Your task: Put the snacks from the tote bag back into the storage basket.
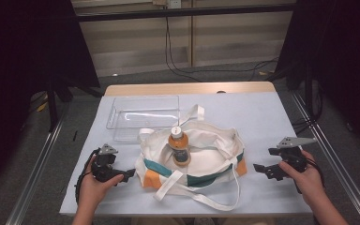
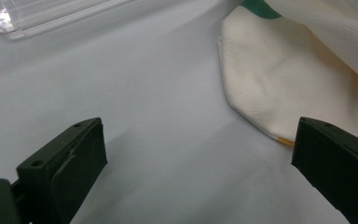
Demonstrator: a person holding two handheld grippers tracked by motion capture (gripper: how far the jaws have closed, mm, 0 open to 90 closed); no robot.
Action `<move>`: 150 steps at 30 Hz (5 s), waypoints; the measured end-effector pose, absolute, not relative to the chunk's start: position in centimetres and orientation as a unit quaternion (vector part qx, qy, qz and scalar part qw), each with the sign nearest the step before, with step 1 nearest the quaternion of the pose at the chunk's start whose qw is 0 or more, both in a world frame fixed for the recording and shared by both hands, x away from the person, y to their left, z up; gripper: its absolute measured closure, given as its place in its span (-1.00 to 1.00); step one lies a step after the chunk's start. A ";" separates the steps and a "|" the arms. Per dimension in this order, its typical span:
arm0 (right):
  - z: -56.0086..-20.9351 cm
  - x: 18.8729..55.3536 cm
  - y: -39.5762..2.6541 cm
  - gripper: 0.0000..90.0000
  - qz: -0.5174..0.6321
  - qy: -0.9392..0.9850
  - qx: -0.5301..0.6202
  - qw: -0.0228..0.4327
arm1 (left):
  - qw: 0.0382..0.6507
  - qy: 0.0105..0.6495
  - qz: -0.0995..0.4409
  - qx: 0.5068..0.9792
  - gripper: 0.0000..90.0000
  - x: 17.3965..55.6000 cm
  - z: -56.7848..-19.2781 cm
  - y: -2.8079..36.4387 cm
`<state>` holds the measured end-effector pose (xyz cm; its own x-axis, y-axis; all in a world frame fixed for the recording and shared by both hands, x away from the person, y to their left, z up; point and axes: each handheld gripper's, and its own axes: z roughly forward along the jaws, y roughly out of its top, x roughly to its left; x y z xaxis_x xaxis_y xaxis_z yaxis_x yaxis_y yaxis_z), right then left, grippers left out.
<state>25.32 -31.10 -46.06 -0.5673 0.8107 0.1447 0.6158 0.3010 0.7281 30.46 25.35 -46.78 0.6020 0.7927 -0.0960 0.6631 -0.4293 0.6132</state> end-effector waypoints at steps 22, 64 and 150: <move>-46.3 24.8 -31.6 -0.90 0.382 0.791 0.463 0.116 | 0.271 0.388 0.058 0.879 -0.92 30.9 -44.4 24.1; -46.2 24.4 -31.7 -0.90 0.387 0.790 0.461 0.110 | 0.192 0.347 -0.002 0.918 -0.90 32.5 -38.9 22.2; -46.0 24.4 -31.3 -0.90 0.388 0.796 0.453 0.105 | 0.164 0.282 -0.021 0.945 -0.82 36.3 -33.7 13.7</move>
<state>24.37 -31.25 -46.02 -0.5670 0.8028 0.1841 0.6396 0.2883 0.7127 36.33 13.69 -33.67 0.8396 0.5270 -0.1316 0.5405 -0.7867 0.2984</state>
